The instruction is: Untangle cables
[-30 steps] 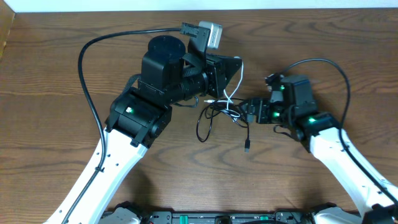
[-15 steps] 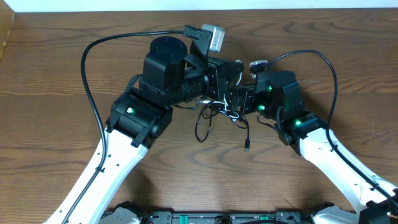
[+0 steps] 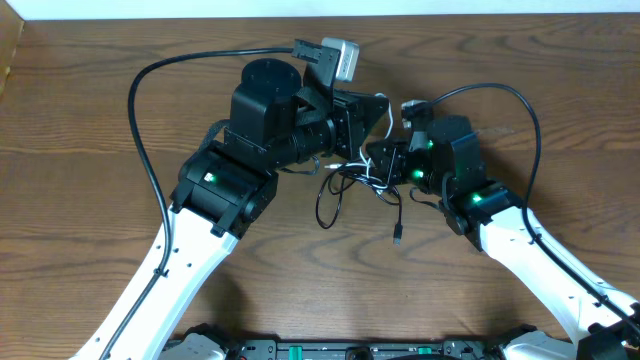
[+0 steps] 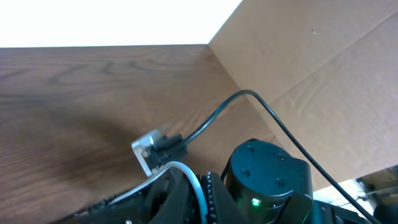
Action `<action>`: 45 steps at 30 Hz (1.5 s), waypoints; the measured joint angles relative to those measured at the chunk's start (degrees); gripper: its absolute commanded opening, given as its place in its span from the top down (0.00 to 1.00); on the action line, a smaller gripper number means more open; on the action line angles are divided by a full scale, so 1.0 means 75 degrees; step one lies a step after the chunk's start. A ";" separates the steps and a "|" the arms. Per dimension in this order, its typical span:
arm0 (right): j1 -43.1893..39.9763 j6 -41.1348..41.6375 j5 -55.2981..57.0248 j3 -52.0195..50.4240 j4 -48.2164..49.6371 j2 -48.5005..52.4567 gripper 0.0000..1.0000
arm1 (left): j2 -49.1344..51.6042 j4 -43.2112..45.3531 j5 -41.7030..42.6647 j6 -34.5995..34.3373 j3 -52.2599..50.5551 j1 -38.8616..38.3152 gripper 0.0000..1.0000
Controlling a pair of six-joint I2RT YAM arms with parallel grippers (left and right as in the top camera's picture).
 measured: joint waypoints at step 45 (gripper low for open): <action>-0.0463 -0.0478 0.1763 0.0216 -0.4826 -0.1754 0.73 | 0.1926 -0.3544 -0.2334 0.0685 -0.0003 0.0000 0.35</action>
